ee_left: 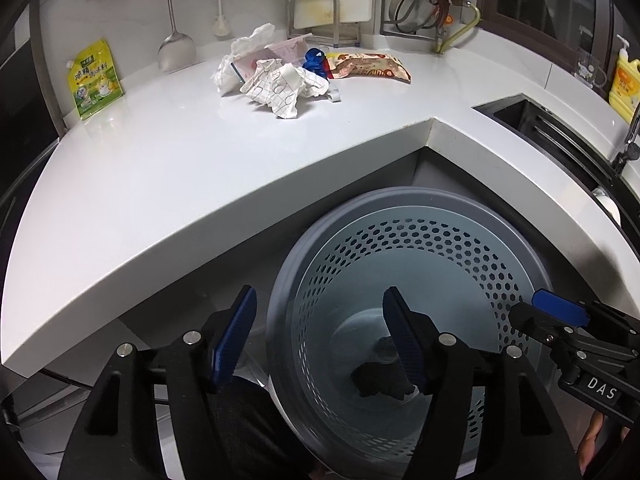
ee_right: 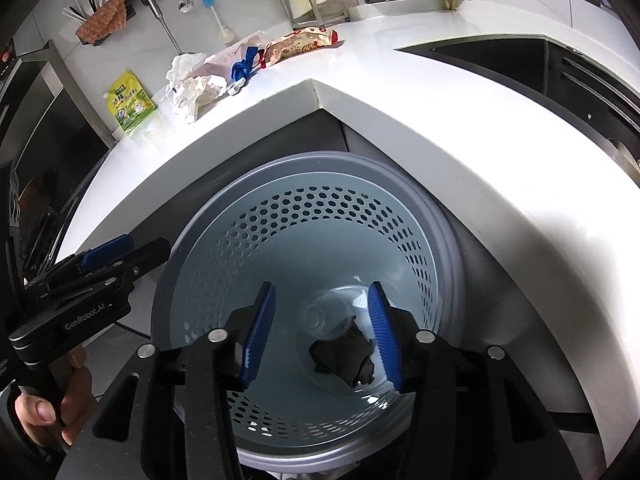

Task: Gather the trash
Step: 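Move the right gripper back to the counter and grasp the red-and-white wrapper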

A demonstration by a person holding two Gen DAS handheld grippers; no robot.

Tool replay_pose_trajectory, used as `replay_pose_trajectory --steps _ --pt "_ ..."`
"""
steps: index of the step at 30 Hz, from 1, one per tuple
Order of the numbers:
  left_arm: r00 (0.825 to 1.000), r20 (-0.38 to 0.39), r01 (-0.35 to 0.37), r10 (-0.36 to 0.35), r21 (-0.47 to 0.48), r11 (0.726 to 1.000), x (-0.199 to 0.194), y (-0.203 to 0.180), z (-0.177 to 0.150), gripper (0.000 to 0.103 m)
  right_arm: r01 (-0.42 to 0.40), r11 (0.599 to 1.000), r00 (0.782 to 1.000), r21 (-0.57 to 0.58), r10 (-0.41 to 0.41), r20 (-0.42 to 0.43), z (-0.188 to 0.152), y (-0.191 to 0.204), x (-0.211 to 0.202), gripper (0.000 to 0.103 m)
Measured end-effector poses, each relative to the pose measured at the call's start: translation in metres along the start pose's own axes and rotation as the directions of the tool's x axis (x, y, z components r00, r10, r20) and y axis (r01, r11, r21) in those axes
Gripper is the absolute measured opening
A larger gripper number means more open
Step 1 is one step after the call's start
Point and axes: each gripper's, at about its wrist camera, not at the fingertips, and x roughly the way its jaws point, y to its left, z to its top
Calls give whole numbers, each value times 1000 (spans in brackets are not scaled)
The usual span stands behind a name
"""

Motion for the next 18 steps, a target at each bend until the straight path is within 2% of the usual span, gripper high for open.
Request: replay_pose_trajectory --steps 8,14,18 --pt "999 33 -11 12 -11 1000 -8 4 2 80 3 1000 1000 -1 -3 28 2 1 -6 56" --pt "996 87 -14 17 -30 999 -22 9 7 93 14 1000 997 -19 -13 70 4 5 -16 68" --pt "992 121 -23 27 -35 999 -32 12 12 95 16 999 995 -30 -13 100 7 9 -23 72"
